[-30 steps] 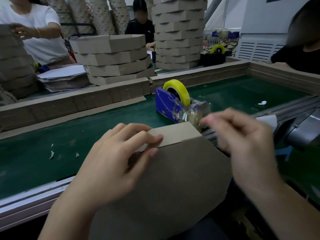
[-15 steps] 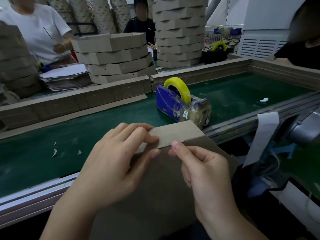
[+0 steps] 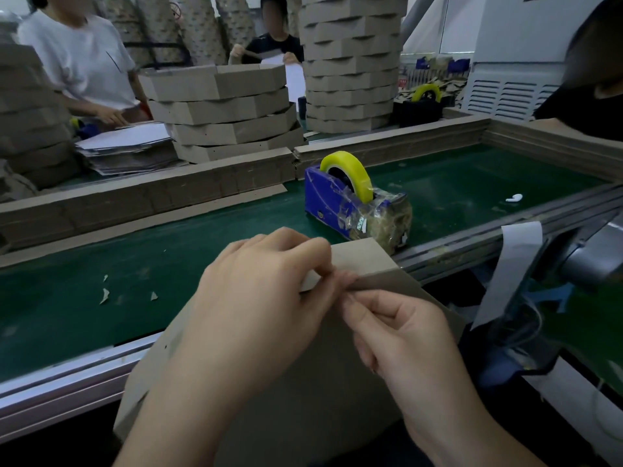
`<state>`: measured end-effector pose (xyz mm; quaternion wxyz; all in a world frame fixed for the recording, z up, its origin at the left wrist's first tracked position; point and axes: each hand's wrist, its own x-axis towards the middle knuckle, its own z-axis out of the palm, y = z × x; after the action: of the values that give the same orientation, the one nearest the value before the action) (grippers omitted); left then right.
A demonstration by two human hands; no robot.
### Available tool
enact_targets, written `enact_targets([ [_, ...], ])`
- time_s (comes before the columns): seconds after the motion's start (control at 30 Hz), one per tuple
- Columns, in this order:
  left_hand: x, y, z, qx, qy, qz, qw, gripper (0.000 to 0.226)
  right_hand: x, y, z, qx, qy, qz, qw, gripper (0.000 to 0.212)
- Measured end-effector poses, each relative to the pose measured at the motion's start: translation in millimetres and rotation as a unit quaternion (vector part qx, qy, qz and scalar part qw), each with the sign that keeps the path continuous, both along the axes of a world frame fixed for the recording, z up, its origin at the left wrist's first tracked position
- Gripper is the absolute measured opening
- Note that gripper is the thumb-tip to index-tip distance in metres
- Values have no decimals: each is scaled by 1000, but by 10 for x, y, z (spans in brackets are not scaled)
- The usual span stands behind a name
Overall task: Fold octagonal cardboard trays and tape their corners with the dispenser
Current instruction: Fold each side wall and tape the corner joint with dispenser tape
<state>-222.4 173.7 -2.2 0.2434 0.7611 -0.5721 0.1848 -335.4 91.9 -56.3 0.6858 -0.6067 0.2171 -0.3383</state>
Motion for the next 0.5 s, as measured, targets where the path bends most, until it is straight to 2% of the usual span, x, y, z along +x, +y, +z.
enact_targets([
  [0.07,-3,-21,-30,-11,-9,-2,1000,26,-37,-42,17,10,28,21,999,25],
  [0.2,2,-32,-73,-10,-32,-19,999,33,-115,-155,130,35,97,46,994,40],
  [0.37,18,-74,-77,-14,-66,-9,998,32,-149,-282,165,36,215,98,971,36],
  [0.43,29,-71,-86,-5,-72,-11,997,31,-200,-303,77,-26,201,45,978,35],
  [0.47,34,-68,-87,-2,-77,-15,997,30,-220,-325,68,-106,140,-24,984,35],
  [0.5,27,-62,-88,5,-79,-17,997,29,-243,-359,90,-217,66,-106,968,33],
])
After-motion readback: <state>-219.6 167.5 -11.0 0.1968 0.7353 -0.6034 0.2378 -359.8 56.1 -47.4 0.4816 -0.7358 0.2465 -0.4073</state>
